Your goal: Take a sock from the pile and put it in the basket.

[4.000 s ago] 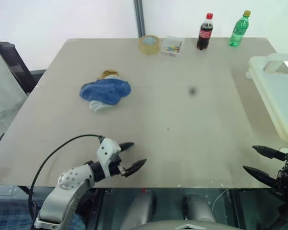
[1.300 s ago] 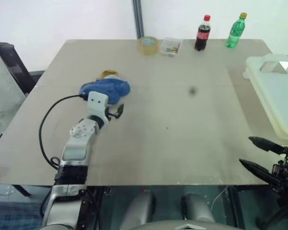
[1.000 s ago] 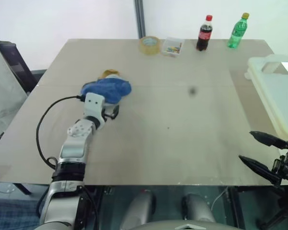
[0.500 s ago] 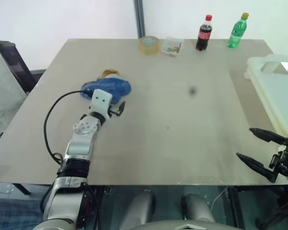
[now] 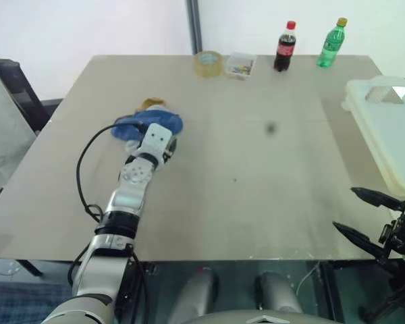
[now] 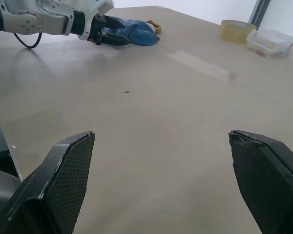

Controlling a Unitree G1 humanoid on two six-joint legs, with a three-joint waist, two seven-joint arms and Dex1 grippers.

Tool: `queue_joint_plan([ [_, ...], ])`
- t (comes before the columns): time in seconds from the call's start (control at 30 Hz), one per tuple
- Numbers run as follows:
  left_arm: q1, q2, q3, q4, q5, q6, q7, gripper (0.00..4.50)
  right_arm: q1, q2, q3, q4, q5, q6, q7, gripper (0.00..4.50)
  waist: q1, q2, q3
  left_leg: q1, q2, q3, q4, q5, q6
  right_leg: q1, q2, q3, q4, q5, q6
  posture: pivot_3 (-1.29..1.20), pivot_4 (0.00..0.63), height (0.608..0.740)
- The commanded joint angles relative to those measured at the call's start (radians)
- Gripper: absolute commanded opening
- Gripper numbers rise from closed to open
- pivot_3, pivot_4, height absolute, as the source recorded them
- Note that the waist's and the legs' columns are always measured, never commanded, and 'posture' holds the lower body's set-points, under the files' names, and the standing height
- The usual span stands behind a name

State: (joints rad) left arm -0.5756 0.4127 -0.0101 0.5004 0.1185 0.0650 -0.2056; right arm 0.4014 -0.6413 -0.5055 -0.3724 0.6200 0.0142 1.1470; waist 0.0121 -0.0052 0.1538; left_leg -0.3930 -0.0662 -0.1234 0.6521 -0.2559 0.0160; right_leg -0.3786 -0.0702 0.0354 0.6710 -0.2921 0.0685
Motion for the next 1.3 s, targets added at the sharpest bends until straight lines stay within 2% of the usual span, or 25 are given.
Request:
queue_joint_plan([
  [0.03,0.004,0.019,0.027,-0.037,0.005,0.012,0.023,1.81,0.005,-0.001,-0.013,0.001,-0.002,-0.029,0.003,4.50,0.000,0.000,0.000,0.000,0.000,0.000,0.000,0.000,0.000,0.000,0.000,0.000,0.000,0.000,0.000,0.00,0.150,0.740],
  [0.17,0.008,0.025,0.034,-0.035,-0.002,0.019,0.025,0.23,-0.004,-0.005,-0.010,0.013,-0.005,-0.032,0.001,4.50,0.000,0.000,0.000,0.000,0.000,0.000,0.000,0.000,0.000,0.000,0.000,0.000,0.001,0.000,0.000,0.00,0.150,0.740],
  [0.2,0.009,0.023,0.034,-0.037,-0.004,0.020,0.023,0.08,-0.008,-0.005,-0.007,0.016,-0.006,-0.033,0.000,4.50,0.000,0.000,0.000,0.000,0.000,0.000,0.000,0.000,0.000,0.000,0.000,0.000,0.001,0.000,0.000,0.00,0.150,0.740],
  [0.37,0.024,0.008,0.038,-0.082,-0.033,0.012,0.000,0.08,-0.018,-0.008,-0.006,0.026,-0.009,-0.034,0.003,4.50,0.000,0.000,0.000,0.000,0.000,0.000,0.001,0.000,0.000,0.000,0.000,0.000,0.001,0.000,0.000,0.00,0.150,0.740],
  [0.5,0.047,-0.011,0.030,-0.192,-0.074,0.092,-0.051,0.08,-0.019,-0.013,-0.009,0.031,-0.008,-0.030,0.007,4.50,0.001,0.000,0.000,0.000,0.000,0.000,0.001,0.000,-0.001,0.000,-0.001,0.001,0.001,0.000,0.000,0.00,0.150,0.740],
  [0.63,0.129,-0.015,0.005,-0.520,-0.179,0.390,-0.165,0.08,-0.018,-0.027,-0.013,0.031,-0.003,-0.020,0.012,4.50,0.000,0.000,0.000,0.000,0.000,0.001,0.001,0.000,-0.001,0.000,-0.001,0.002,0.001,0.000,0.000,0.00,0.150,0.740],
  [0.77,0.191,0.051,-0.032,-0.764,-0.260,0.620,-0.281,0.08,-0.021,-0.031,-0.012,0.030,0.002,-0.013,0.006,4.50,-0.001,0.000,0.000,0.000,0.001,0.001,0.001,0.000,-0.001,0.000,-0.001,0.002,0.001,0.000,0.000,0.00,0.150,0.740],
  [0.8,0.195,0.062,-0.035,-0.802,-0.277,0.667,-0.295,0.08,-0.022,-0.032,-0.011,0.030,0.003,-0.012,0.004,4.50,-0.002,0.000,0.000,0.001,0.001,0.001,0.001,0.000,0.000,0.000,-0.001,0.002,0.001,0.000,0.000,0.00,0.150,0.740],
  [0.93,0.169,0.075,-0.053,-0.923,-0.435,1.044,-0.354,0.08,-0.045,-0.039,-0.002,0.044,0.000,-0.008,0.007,4.50,-0.001,0.000,0.000,0.002,0.001,0.002,0.001,0.000,0.000,0.001,0.000,0.003,0.004,0.000,0.000,0.00,0.150,0.740],
  [1.03,0.154,-0.003,-0.056,-0.944,-0.520,1.205,-0.341,0.08,-0.060,-0.046,-0.006,0.047,0.001,0.000,0.008,4.50,0.001,0.000,0.000,0.003,0.000,0.003,0.002,0.000,0.001,0.001,0.002,0.003,0.005,0.000,0.000,0.00,0.150,0.740],
  [1.17,0.118,-0.155,-0.071,-0.903,-0.547,1.241,-0.278,0.08,-0.069,-0.048,-0.003,0.045,0.000,0.003,0.004,4.50,0.003,-0.001,0.001,0.002,0.000,0.002,0.003,0.000,0.000,0.001,0.002,0.002,0.005,0.000,0.000,0.00,0.150,0.740],
  [1.3,0.077,-0.266,-0.086,-0.819,-0.545,1.228,-0.232,0.08,-0.070,-0.051,0.001,0.035,-0.002,0.017,-0.010,4.50,0.000,-0.001,0.001,0.002,0.000,0.003,0.003,0.001,-0.001,0.001,0.002,0.003,0.005,0.000,0.000,0.00,0.150,0.740],
])
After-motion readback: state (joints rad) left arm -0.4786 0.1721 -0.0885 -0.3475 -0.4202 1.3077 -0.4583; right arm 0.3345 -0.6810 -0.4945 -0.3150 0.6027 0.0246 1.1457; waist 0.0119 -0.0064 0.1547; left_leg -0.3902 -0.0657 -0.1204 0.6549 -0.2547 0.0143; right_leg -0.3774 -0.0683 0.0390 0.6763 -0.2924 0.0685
